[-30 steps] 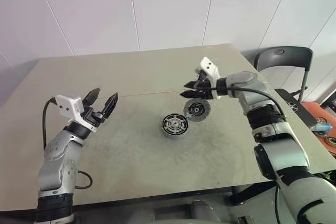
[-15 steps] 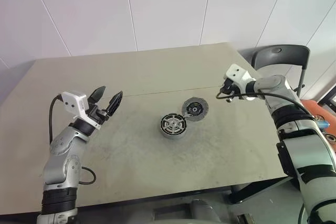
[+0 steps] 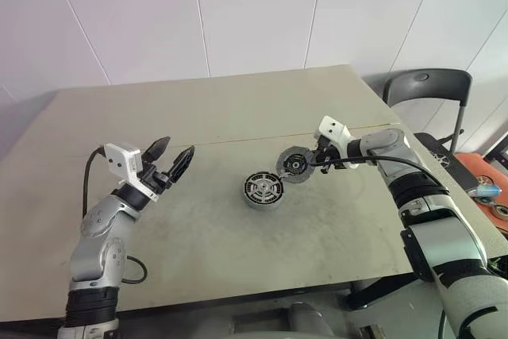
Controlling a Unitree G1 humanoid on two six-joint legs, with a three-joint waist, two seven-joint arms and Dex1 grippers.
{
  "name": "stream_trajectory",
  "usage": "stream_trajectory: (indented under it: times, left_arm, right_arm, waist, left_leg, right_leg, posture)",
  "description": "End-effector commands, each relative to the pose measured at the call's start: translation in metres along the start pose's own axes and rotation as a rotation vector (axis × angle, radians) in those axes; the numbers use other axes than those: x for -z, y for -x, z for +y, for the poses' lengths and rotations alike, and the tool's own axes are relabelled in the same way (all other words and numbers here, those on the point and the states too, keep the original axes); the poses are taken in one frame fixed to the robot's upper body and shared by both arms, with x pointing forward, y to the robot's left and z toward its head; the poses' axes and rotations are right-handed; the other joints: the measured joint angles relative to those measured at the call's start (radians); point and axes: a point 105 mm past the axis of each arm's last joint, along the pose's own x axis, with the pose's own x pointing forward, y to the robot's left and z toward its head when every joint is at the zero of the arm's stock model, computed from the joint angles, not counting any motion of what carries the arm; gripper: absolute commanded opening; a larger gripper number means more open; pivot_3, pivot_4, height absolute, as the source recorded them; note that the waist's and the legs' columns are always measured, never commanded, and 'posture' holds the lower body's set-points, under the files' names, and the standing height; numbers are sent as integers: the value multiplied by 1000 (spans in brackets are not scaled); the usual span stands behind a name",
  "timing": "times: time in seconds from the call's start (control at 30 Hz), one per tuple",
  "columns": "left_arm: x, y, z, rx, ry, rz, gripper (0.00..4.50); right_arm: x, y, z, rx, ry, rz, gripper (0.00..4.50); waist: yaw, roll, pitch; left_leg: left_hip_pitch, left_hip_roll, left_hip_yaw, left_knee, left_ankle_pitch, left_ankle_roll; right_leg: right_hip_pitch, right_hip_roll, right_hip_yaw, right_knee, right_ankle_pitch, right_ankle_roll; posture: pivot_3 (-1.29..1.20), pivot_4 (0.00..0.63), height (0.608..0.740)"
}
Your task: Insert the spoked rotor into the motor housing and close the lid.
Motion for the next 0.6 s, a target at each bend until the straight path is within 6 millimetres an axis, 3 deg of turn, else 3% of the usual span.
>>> stream_trajectory:
  times: [0.03, 0.4, 0.6]
  left_arm:
    - [-12, 0, 0, 3, -42, -28, 3742]
    - [14, 4, -23, 136, -68, 131, 3742]
    - [19, 7, -27, 165, -89, 165, 3742]
  right_arm:
    - [-25, 6, 16, -121, 2, -105, 24]
    - [-48, 15, 50, -302, -33, -235, 24]
    - [-50, 8, 66, -365, -71, -256, 24]
  waist:
    - [0, 0, 0]
    - [-2, 0, 0]
    - [0, 0, 0]
  left_leg:
    - [0, 0, 0, 0, 0, 0]
    - [0, 0, 0, 0, 0, 0]
    - [0, 1, 0, 0, 0, 0]
  right_leg:
    - [0, 0, 0, 0, 0, 0]
    - [0, 0, 0, 1, 0, 0]
    - [0, 1, 0, 1, 0, 0]
  posture:
    - [0, 0, 740]
    - [0, 0, 740]
    - [0, 0, 740]
